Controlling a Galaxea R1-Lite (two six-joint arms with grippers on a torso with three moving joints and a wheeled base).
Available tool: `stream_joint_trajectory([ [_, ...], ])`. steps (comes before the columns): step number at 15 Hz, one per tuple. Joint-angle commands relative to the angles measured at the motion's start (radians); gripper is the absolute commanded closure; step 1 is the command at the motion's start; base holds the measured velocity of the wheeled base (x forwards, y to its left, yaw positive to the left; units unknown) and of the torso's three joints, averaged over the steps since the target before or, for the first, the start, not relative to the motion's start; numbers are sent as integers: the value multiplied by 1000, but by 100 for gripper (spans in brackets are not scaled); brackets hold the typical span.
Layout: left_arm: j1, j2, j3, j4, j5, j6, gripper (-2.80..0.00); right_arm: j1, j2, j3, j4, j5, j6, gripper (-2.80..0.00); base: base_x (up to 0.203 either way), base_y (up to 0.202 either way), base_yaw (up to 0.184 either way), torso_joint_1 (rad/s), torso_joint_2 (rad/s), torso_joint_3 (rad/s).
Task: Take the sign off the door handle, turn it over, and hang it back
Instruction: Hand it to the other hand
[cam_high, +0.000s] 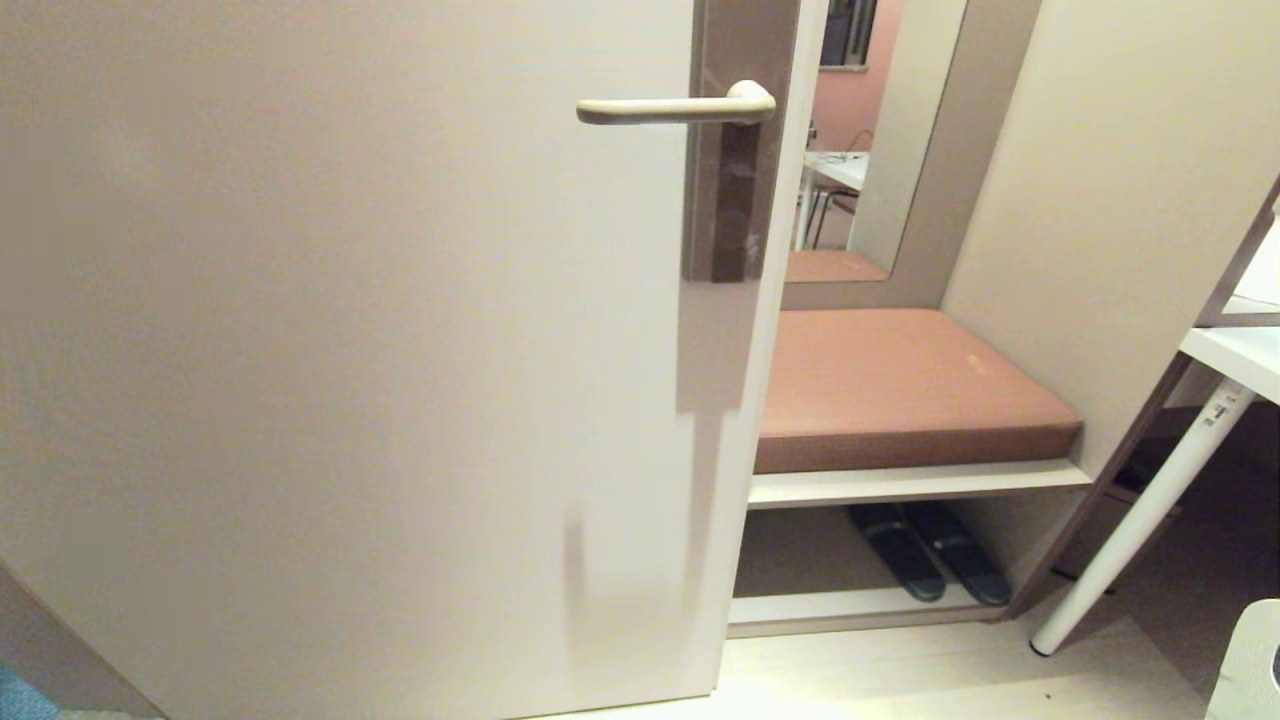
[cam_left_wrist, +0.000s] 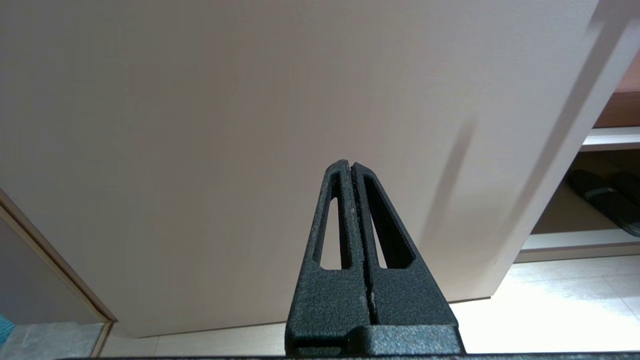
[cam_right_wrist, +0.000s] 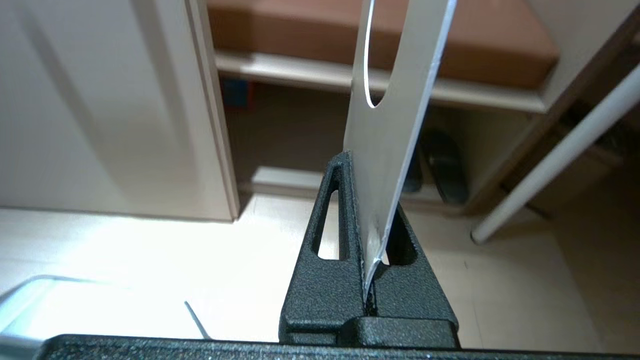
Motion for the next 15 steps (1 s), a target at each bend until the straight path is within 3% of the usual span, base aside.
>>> stream_joint_trajectory([
  [1, 0, 1, 0, 0, 0, -1, 0, -9, -26, 0, 21, 2, 2, 0, 0, 0, 0, 0, 0, 0],
  [6, 0, 1, 0, 0, 0, -1, 0, -32, -110, 0, 61, 1, 55, 0, 0, 0, 0, 0, 0, 0],
  [15, 0, 1, 0, 0, 0, -1, 0, -52, -279, 0, 60, 0, 62, 0, 0, 0, 0, 0, 0, 0],
])
